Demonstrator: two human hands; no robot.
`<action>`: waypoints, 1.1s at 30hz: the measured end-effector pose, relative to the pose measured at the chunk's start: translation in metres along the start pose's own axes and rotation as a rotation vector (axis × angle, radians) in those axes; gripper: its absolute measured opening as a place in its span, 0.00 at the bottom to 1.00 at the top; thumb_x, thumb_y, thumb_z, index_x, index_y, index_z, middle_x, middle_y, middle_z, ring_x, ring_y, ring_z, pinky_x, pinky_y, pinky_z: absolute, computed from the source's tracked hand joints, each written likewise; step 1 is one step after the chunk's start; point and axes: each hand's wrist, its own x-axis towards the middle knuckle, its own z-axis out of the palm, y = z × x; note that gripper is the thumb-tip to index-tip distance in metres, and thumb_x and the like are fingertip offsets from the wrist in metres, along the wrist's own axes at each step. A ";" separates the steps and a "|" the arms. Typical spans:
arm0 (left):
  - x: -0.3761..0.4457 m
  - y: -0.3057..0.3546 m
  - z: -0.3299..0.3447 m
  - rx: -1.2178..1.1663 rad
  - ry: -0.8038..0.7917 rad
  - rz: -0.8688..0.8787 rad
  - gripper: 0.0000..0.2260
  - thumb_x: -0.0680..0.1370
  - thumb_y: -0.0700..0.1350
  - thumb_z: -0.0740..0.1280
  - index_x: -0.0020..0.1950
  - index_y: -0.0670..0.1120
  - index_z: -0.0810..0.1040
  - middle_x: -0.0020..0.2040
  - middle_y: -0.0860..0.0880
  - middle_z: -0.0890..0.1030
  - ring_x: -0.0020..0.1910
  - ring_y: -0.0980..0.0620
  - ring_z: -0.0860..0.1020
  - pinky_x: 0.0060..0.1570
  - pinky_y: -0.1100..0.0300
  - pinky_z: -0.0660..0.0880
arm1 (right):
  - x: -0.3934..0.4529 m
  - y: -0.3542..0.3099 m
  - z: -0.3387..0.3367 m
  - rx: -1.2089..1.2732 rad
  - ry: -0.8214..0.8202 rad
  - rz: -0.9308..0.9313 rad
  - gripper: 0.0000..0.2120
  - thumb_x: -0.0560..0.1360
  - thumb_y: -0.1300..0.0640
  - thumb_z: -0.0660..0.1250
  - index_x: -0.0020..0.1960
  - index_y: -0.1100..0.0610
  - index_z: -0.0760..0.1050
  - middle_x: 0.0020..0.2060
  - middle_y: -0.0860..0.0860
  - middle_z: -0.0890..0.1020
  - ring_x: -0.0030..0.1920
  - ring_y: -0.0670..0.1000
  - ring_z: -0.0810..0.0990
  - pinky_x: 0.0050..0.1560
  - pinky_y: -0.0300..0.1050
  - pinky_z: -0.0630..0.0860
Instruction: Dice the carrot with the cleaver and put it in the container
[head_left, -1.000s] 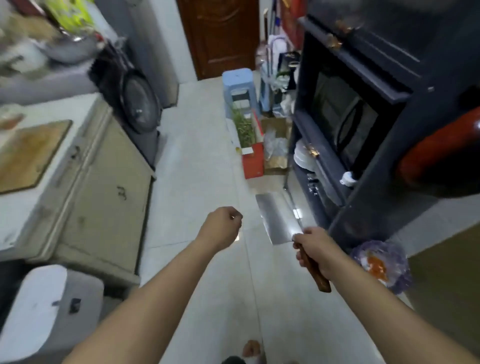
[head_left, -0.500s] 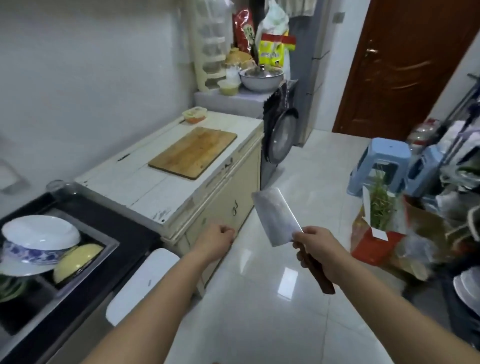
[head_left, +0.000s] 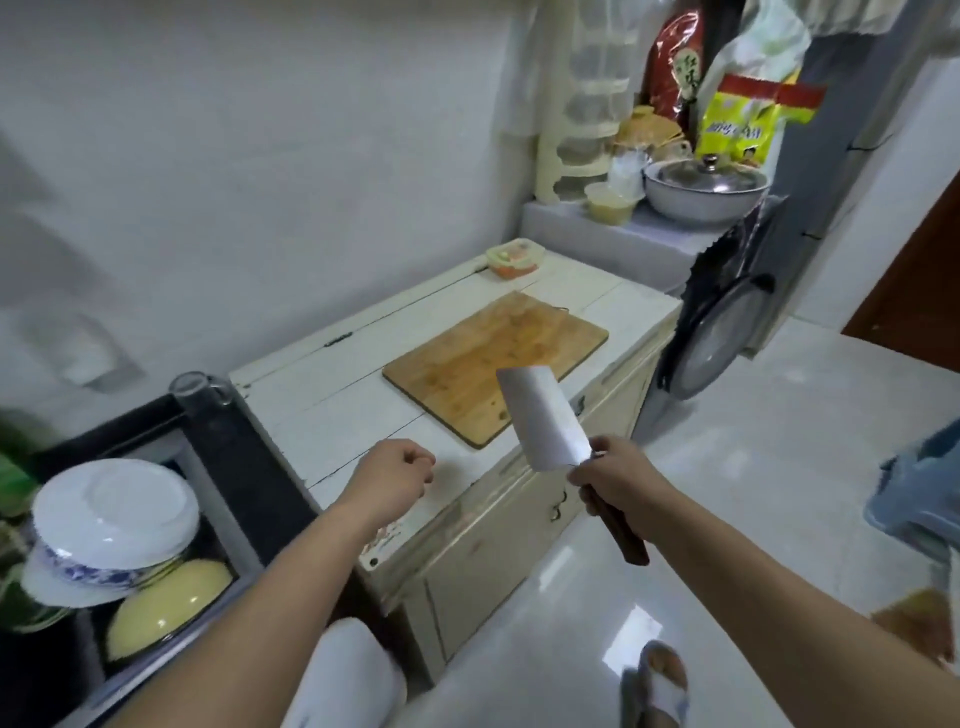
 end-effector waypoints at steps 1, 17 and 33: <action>0.019 0.008 0.007 -0.012 0.034 -0.012 0.09 0.83 0.42 0.62 0.51 0.49 0.82 0.49 0.50 0.84 0.47 0.49 0.84 0.39 0.58 0.76 | 0.028 -0.006 -0.004 -0.025 -0.025 -0.003 0.11 0.72 0.71 0.66 0.53 0.65 0.74 0.34 0.60 0.75 0.30 0.56 0.76 0.31 0.47 0.73; 0.216 0.095 0.133 0.088 0.097 -0.361 0.12 0.82 0.44 0.62 0.65 0.54 0.76 0.63 0.46 0.79 0.53 0.46 0.77 0.54 0.49 0.78 | 0.433 -0.089 -0.098 -0.836 -0.258 -0.390 0.04 0.74 0.48 0.64 0.45 0.45 0.77 0.39 0.48 0.81 0.39 0.50 0.79 0.39 0.45 0.80; 0.221 0.081 0.145 0.606 -0.185 -0.436 0.23 0.85 0.44 0.55 0.80 0.52 0.63 0.78 0.43 0.63 0.74 0.42 0.67 0.69 0.51 0.69 | 0.474 -0.085 -0.071 -1.252 -0.155 -0.433 0.23 0.83 0.48 0.58 0.70 0.62 0.66 0.69 0.64 0.67 0.69 0.62 0.66 0.68 0.54 0.66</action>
